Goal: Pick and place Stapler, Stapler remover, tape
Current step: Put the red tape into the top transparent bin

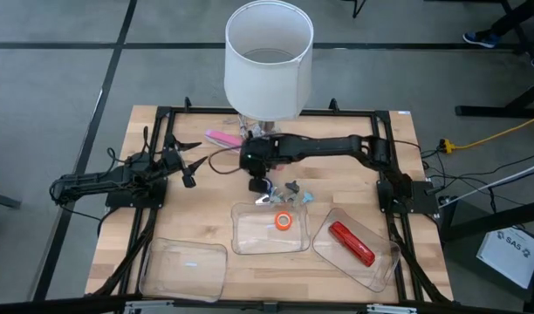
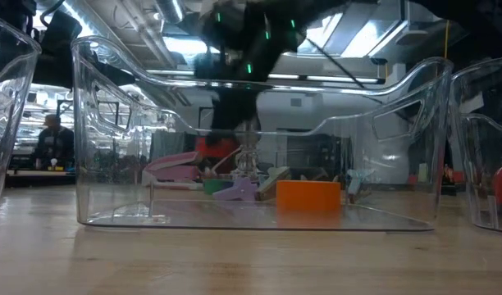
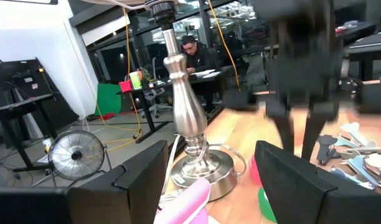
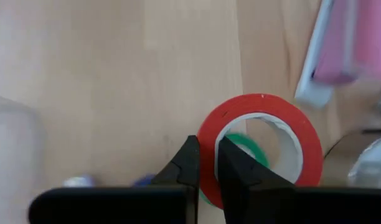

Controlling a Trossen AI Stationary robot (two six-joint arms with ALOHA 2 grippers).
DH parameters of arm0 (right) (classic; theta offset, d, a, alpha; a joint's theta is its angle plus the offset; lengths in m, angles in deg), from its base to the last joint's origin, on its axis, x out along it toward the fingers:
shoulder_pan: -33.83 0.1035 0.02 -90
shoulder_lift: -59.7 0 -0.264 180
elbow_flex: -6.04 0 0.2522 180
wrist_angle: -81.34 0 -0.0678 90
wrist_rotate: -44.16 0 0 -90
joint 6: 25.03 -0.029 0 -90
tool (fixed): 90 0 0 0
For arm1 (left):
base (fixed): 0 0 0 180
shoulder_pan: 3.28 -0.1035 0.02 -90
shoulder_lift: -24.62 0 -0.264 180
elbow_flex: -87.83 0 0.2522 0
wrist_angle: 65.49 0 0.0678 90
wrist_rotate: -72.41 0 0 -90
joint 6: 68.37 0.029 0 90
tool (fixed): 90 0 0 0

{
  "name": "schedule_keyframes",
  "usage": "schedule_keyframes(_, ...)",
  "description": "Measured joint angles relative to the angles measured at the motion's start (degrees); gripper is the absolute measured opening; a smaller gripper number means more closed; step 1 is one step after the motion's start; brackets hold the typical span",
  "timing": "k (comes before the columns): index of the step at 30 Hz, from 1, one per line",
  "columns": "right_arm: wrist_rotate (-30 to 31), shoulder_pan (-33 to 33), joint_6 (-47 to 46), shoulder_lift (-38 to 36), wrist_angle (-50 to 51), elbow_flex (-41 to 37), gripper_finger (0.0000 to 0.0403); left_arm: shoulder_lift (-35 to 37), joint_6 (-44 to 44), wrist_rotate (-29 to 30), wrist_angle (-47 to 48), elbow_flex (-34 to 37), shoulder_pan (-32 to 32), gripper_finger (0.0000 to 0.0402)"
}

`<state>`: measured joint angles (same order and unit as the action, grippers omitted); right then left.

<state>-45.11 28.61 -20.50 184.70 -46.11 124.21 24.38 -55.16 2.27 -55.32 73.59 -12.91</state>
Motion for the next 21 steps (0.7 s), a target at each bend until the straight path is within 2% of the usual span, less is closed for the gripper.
schedule_keyframes(4,-1.75,1.37,0.39,-0.05,6.33,8.05,0.0028,0.0,0.01,0.0,0.01,0.0,-0.01,0.0239)
schedule_keyframes(9,-2.07,4.87,-1.32,-0.05,8.87,15.3,0.0028,0.01,0.0,0.0,0.02,0.01,-0.02,0.0239)
schedule_keyframes(13,-2.01,8.45,-6.23,-0.05,8.6,17.6,0.0028,0.0,0.01,0.0,0.02,0.0,-0.01,0.0239)
schedule_keyframes(21,-2.03,15.94,-20.91,-0.07,6.52,17.41,0.0028,-0.01,0.01,0.0,0.0,0.0,-0.02,0.0239)
